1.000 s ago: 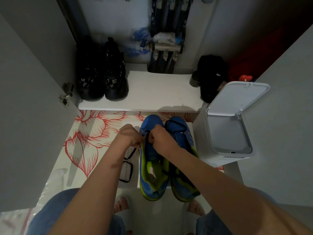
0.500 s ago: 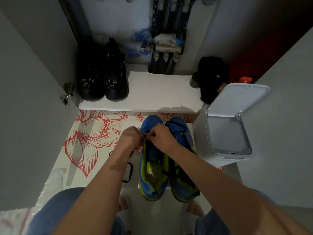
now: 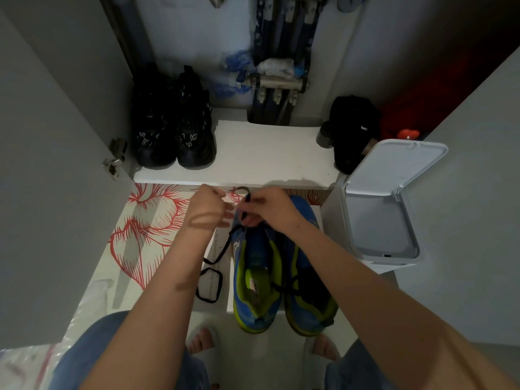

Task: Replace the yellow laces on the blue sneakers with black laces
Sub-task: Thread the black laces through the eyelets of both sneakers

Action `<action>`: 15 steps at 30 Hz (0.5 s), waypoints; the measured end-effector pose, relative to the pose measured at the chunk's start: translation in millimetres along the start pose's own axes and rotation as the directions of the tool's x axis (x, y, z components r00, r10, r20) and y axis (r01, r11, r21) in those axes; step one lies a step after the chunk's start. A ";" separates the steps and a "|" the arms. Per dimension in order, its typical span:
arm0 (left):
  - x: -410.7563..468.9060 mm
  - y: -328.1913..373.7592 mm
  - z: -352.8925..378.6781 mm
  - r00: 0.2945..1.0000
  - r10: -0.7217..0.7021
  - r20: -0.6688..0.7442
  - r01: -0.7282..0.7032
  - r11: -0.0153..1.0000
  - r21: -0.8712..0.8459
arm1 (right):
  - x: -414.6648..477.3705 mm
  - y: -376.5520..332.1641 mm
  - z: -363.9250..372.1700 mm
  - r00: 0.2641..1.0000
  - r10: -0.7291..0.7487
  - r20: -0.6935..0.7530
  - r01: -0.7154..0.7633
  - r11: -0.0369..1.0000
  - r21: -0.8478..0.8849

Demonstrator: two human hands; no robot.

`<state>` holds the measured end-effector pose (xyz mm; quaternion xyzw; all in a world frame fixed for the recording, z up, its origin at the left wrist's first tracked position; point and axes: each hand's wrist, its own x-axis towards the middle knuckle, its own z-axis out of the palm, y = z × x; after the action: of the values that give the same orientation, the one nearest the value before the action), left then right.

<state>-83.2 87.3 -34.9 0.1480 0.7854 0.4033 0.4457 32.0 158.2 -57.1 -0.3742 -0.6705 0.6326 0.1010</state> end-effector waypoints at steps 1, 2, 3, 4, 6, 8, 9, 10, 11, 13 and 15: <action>-1.4 -2.1 -2.3 0.997 -0.053 0.057 0.045 0.989 0.139 | -1.1 -8.1 -3.9 1.000 -0.003 -0.022 0.006 0.992 0.124; -2.8 -5.0 -2.2 0.989 -0.079 0.123 0.041 0.957 0.287 | -2.5 -17.0 -7.6 0.999 -0.024 -0.031 0.031 0.973 0.227; -5.2 -8.2 -0.3 0.979 -0.082 0.188 0.002 0.920 0.393 | -4.2 -25.8 -10.1 0.997 -0.062 -0.035 0.070 0.947 0.313; -8.5 -11.2 3.2 0.971 -0.069 0.230 -0.040 0.898 0.438 | -5.9 -32.8 -11.6 0.995 -0.099 -0.031 0.104 0.917 0.386; -7.9 -16.0 9.9 0.975 -0.007 0.221 -0.095 0.891 0.445 | -10.0 -42.8 -9.8 0.988 -0.151 0.012 0.127 0.870 0.477; 0.3 -21.7 13.0 0.990 0.009 0.138 -0.070 0.891 0.449 | -10.1 -41.2 -8.4 0.989 -0.123 0.082 0.069 0.873 0.482; 5.8 -24.1 12.8 0.996 0.006 0.092 -0.044 0.905 0.424 | -10.5 -38.3 -9.3 0.993 -0.067 0.098 0.021 0.911 0.413; 11.3 -25.7 11.3 0.999 0.016 0.044 -0.030 0.933 0.358 | -10.5 -33.8 -11.8 0.997 0.000 0.083 -0.020 0.970 0.244; 16.1 -25.5 8.3 1.000 0.027 -0.004 -0.025 0.963 0.268 | -10.6 -28.1 -16.3 0.997 0.066 0.051 -0.063 0.997 -0.054; 18.0 -18.3 1.1 0.997 0.031 -0.069 -0.025 0.996 0.083 | -9.1 -10.9 -25.8 0.980 0.195 0.024 -0.138 0.767 -0.626; 11.6 -5.2 -5.9 0.986 0.076 -0.148 -0.092 0.990 -0.109 | -8.3 5.0 -31.1 0.939 0.338 0.061 -0.188 0.654 -0.732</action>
<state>-93.9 87.9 -44.0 0.1257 0.7839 0.4759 0.3785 58.6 176.6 -53.3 -0.4143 -0.8081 0.3617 -0.2110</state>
